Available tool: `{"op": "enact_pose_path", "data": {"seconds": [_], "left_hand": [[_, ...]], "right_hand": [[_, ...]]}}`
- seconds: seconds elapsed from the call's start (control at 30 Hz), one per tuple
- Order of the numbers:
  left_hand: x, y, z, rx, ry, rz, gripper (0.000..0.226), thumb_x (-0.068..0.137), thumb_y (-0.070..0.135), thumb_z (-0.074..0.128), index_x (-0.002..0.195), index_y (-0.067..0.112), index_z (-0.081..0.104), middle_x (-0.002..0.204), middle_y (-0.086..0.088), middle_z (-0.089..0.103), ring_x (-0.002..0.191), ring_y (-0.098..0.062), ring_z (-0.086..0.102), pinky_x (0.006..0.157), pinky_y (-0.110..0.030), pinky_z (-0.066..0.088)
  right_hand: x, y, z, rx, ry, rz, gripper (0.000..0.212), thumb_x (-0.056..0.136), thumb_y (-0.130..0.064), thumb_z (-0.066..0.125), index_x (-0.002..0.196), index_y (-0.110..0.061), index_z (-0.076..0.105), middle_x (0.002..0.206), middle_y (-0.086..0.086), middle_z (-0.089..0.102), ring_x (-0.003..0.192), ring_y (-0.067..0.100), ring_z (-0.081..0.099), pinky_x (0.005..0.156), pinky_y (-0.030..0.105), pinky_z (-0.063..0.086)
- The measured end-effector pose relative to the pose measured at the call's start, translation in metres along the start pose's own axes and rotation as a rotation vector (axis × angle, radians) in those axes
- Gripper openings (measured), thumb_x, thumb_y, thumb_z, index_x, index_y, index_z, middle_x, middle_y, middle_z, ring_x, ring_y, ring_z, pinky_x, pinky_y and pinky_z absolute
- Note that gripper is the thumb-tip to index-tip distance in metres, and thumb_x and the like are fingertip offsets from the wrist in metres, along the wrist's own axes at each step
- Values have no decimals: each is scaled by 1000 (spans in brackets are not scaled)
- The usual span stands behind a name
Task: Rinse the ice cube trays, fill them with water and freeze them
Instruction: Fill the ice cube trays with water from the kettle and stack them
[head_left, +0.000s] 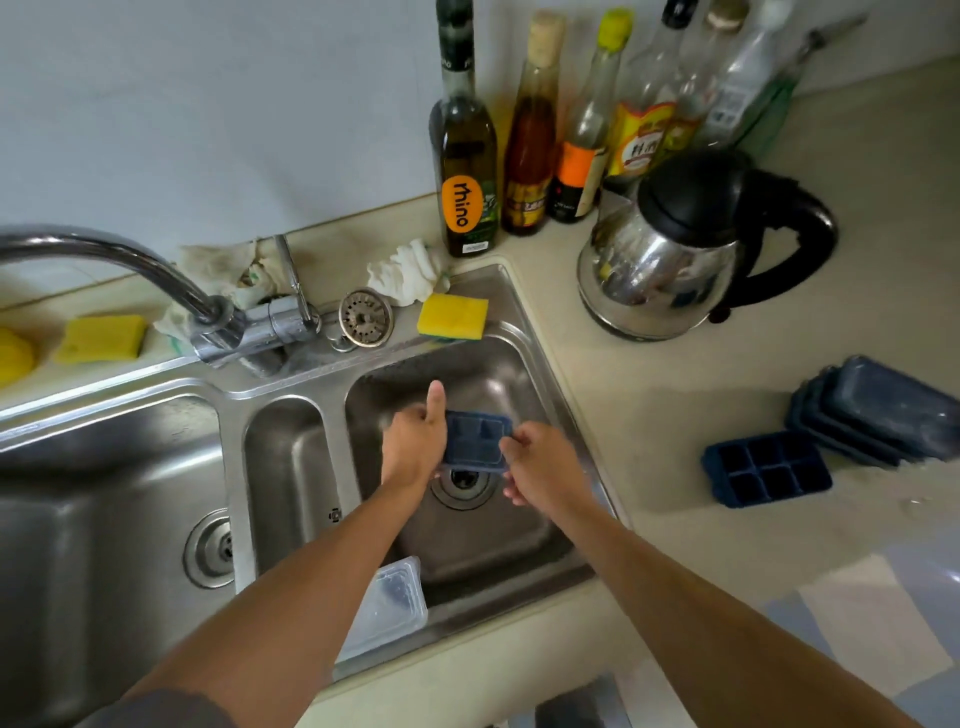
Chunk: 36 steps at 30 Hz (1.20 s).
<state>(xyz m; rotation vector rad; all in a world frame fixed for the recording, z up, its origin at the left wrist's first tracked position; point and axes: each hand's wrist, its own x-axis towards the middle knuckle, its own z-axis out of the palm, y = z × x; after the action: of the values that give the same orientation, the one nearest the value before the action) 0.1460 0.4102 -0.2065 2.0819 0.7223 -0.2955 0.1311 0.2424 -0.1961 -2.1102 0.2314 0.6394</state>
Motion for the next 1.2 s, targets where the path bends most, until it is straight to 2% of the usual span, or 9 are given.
{"op": "enact_pose_path", "data": {"seconds": [0.13,0.27,0.37,0.47,0.6,0.77,0.9,1.03,1.2], "left_hand": [[-22,51,-25,166,33,132,62,104,56,33,71,12,61,83,-13,67,92,-37,67,81,-38,50],[-47,100,-42,315,51,334,47,105,42,37,104,4,65,98,-18,69,94,-38,66,76,-40,48],[-68,138,-53,432,45,445,40,106,24,41,141,4,43,111,-18,63,97,-34,66,74,-39,51],[-84,174,-73,480,153,575,43,104,44,33,105,12,62,92,-12,66,86,-33,64,70,-40,46],[-98,214,-92,616,321,765,47,103,51,33,69,22,48,61,3,49,52,-19,49,56,-31,38],[-113,253,-120,790,436,888,52,104,52,32,60,24,37,54,5,37,45,-13,35,50,-29,30],[-108,262,-144,918,424,973,48,104,52,29,65,24,37,57,4,37,47,-16,38,53,-31,36],[-99,256,-157,1041,417,1064,45,104,52,26,78,20,45,57,5,33,51,-20,43,53,-31,35],[-91,243,-157,1062,392,1155,42,103,51,27,79,21,42,54,7,31,49,-17,38,53,-31,33]], "right_hand": [[-29,-33,-40,73,46,-13,40,99,-50,55,80,-16,66,68,7,73,51,18,69,53,30,59],[-39,-70,-69,160,128,7,60,99,-64,41,77,-14,64,68,7,68,49,13,65,41,22,49],[-46,-93,-77,162,266,-60,67,100,-66,35,61,-17,59,58,-1,61,53,7,59,49,20,39],[-56,-106,-84,294,434,-180,72,101,-64,38,45,-20,52,43,-5,52,42,1,53,46,17,36],[-67,-131,-95,564,504,-321,71,102,-57,44,42,-20,47,42,-5,42,44,8,41,53,31,36],[-82,-161,-108,743,418,-397,61,103,-58,42,58,-18,51,56,4,54,55,15,53,56,29,43],[-91,-168,-119,547,121,-519,53,105,-54,41,95,-10,70,90,3,77,89,21,74,78,36,59],[-86,-167,-124,52,74,-613,22,99,-31,65,111,-13,68,101,2,74,92,18,68,79,29,53],[-80,-166,-118,-16,75,-586,16,94,-22,70,109,-16,68,93,-8,69,77,-7,62,64,5,43]]}}
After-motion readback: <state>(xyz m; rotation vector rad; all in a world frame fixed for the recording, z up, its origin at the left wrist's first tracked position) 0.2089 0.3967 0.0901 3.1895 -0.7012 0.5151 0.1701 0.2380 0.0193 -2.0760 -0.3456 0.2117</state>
